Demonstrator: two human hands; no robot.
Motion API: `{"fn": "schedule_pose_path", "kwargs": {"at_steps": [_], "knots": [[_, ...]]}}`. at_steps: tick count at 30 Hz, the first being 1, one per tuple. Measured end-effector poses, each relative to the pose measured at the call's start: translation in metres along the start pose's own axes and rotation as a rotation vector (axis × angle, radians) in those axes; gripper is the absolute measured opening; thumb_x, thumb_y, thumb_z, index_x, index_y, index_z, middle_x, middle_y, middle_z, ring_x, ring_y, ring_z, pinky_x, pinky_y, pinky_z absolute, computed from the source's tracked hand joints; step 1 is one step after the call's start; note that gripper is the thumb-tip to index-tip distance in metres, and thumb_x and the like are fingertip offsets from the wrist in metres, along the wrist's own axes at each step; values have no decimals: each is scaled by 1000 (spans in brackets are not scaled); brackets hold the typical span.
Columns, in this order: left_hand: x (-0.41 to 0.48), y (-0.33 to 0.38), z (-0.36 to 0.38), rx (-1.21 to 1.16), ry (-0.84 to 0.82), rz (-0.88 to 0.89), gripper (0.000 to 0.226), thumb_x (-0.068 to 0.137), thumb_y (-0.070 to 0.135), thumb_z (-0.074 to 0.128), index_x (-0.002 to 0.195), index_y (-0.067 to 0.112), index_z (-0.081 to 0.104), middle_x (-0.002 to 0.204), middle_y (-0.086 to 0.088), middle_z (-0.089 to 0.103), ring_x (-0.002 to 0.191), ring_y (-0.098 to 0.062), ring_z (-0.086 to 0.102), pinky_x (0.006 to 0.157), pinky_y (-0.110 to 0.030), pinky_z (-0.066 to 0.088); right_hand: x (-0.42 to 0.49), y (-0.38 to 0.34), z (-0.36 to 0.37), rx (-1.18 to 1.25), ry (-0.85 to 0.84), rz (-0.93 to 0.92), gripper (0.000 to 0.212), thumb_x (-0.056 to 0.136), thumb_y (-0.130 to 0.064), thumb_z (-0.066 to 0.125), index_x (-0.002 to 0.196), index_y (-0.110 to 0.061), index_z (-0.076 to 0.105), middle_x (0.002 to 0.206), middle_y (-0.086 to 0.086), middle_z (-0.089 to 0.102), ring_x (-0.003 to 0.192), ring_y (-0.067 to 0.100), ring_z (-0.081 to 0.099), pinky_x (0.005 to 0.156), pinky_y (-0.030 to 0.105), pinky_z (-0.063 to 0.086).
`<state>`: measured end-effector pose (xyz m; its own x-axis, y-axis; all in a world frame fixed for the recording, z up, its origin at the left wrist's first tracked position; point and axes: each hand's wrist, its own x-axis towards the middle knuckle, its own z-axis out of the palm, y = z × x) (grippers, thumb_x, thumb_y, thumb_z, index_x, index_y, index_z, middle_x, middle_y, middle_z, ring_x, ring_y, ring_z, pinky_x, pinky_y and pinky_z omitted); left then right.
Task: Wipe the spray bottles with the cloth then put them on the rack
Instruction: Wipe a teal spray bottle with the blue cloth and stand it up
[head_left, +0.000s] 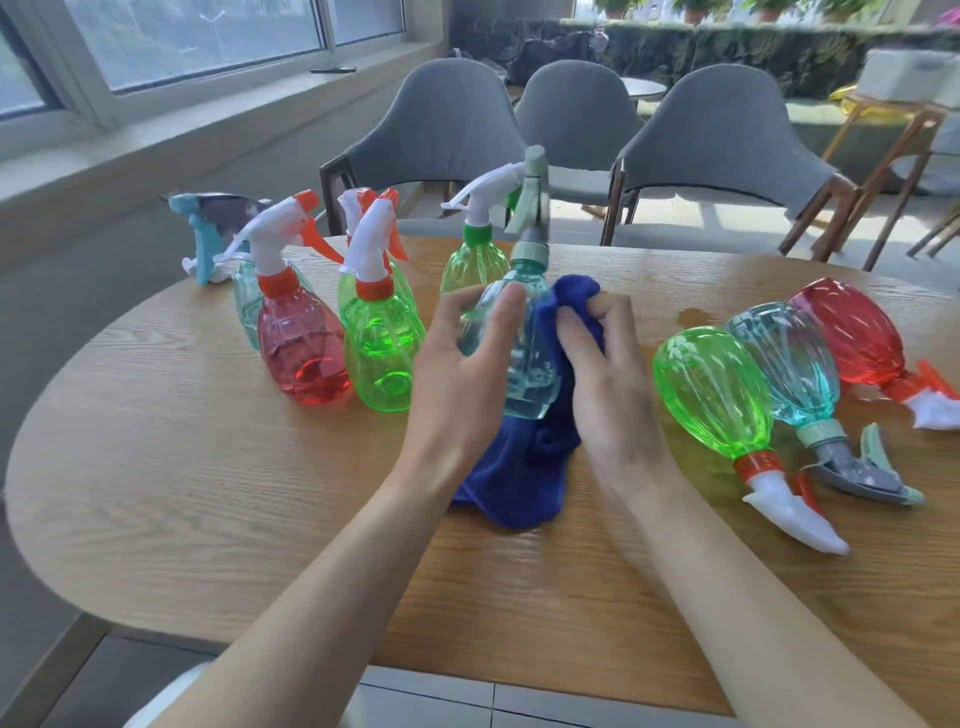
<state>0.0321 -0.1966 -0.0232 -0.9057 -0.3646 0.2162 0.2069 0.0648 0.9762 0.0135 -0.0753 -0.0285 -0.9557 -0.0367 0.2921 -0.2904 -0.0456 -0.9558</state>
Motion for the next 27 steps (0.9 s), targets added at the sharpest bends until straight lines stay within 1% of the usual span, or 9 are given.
{"fn": "schedule_pose_path", "kwargs": {"at_steps": [2,3,9,12,16,18,21,23,27], "knots": [[4,0,-2,-13,58,-3,35,104,53,64,125,25,68,96,11,74,84,3,68,77,-14,49,-6,-1,4,-116,-66,-108,17,109,-18,58,96,-23,50,82,-26,60,80,0,55,80,23,46],[4,0,-3,-17,64,2,34,104,51,64,125,24,68,98,9,75,83,4,68,76,-13,49,-8,-1,5,-134,-77,-133,18,109,-17,59,96,-26,49,83,-27,60,80,-1,56,80,20,46],[-6,0,3,71,22,62,33,103,48,67,127,26,62,80,14,73,72,3,67,67,-11,48,4,1,4,-36,47,-31,17,107,-27,64,96,-21,52,81,-15,62,78,6,59,78,30,51],[-2,-1,3,30,96,27,34,104,49,65,129,25,61,86,20,75,79,6,69,71,-11,48,-3,4,9,-52,-61,-93,20,105,-19,67,94,-19,51,82,-15,60,81,8,59,81,30,52],[6,2,0,-43,200,10,36,106,50,61,129,23,61,100,12,71,83,10,66,74,-9,47,-4,4,6,-96,-209,-214,30,96,-5,73,86,-23,51,98,2,64,92,15,61,88,28,50],[7,2,2,-76,203,-11,34,106,49,61,127,23,60,102,14,70,81,15,64,72,-6,45,2,6,0,-11,-237,-167,29,90,-9,76,85,-27,55,106,1,68,100,17,65,95,37,53],[7,3,4,-66,166,-40,35,106,52,59,128,26,59,108,19,68,87,23,61,74,-1,42,5,11,-2,185,-172,12,20,89,-31,78,86,-32,59,98,1,67,97,23,63,103,59,50],[8,2,5,-63,167,-59,40,105,58,57,130,27,60,113,19,68,98,18,62,81,-6,45,3,14,-2,203,-146,46,25,88,-39,82,92,-30,59,99,6,64,97,26,61,104,65,48],[10,1,6,-132,238,-131,48,103,64,56,130,24,61,117,7,72,108,-5,69,94,-27,52,-2,12,-1,60,-209,-50,33,89,-11,82,104,-22,55,110,5,71,100,15,71,90,39,59]]}}
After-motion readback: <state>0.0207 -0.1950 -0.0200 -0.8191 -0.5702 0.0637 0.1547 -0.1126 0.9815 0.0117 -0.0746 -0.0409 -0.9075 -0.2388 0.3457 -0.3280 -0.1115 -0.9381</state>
